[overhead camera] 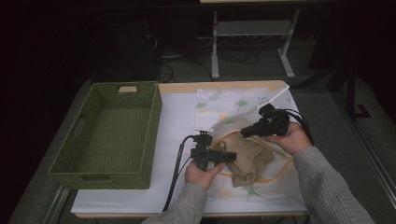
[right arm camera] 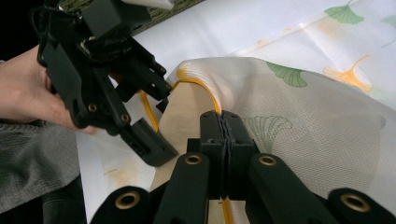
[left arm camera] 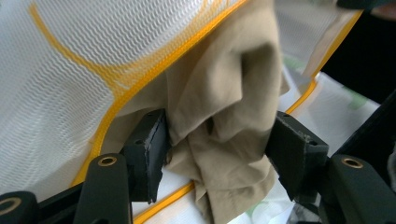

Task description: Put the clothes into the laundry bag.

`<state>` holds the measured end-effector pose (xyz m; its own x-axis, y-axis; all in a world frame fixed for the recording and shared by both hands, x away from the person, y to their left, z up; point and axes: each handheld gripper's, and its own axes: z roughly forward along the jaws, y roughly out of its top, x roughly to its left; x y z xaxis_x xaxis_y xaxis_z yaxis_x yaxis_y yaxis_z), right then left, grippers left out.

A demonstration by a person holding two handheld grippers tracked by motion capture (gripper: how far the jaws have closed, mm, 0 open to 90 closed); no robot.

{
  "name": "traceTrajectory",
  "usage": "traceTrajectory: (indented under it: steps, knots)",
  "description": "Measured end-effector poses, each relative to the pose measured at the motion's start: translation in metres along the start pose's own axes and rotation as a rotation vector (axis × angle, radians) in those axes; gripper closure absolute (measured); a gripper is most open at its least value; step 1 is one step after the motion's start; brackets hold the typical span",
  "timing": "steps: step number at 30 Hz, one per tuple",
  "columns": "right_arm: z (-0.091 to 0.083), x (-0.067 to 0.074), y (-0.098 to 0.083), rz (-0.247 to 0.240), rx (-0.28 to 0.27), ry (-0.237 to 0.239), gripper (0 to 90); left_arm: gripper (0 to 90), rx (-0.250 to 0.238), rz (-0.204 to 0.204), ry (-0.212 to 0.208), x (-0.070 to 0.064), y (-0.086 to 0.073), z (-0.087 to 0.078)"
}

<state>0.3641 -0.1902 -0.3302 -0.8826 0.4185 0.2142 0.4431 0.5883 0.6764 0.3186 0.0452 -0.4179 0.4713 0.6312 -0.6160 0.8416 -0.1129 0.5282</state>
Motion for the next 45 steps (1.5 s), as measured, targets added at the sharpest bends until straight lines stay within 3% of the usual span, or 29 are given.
traceTrajectory:
  steps: [5,9,15,18,22,27,30,33,35,40,45]
  knots:
    - [0.005,0.001,0.0,-0.003,0.001,0.005,87.8,68.1,-0.03,-0.021,-0.005,0.005,0.004,0.005]
    - [0.005,0.003,0.0,-0.006,0.005,0.011,87.8,76.0,-0.055,-0.036,0.0,0.007,0.008,0.009]
    - [-0.003,0.009,0.006,-0.019,-0.023,0.017,87.9,78.0,-0.123,-0.063,0.019,0.01,0.021,0.007]
    - [-0.003,0.008,0.004,-0.013,-0.014,0.014,87.8,77.9,-0.121,-0.059,0.024,0.011,0.021,0.009]
    - [-0.002,0.003,0.001,0.001,-0.01,0.012,87.8,72.6,-0.094,-0.031,0.025,0.008,0.016,0.008]
    - [-0.002,0.003,0.002,0.001,-0.008,0.009,87.8,44.7,-0.003,-0.029,-0.027,0.0,0.003,0.009]
    - [-0.001,0.002,0.001,0.002,-0.007,0.007,87.8,41.2,0.038,-0.037,-0.068,-0.002,-0.009,0.011]
    - [0.001,0.002,0.002,0.003,-0.004,0.006,87.8,42.0,0.095,-0.031,-0.048,-0.005,-0.015,0.021]
    - [0.001,0.003,0.003,0.002,-0.004,0.007,87.8,48.2,0.102,-0.029,-0.032,-0.005,-0.015,0.029]
    - [0.002,0.005,0.003,-0.005,-0.002,0.003,87.8,68.1,0.063,-0.03,0.012,-0.001,-0.011,0.039]
    - [0.001,0.006,0.003,-0.005,0.002,0.003,87.7,72.1,0.01,-0.049,0.042,0.004,-0.007,0.047]
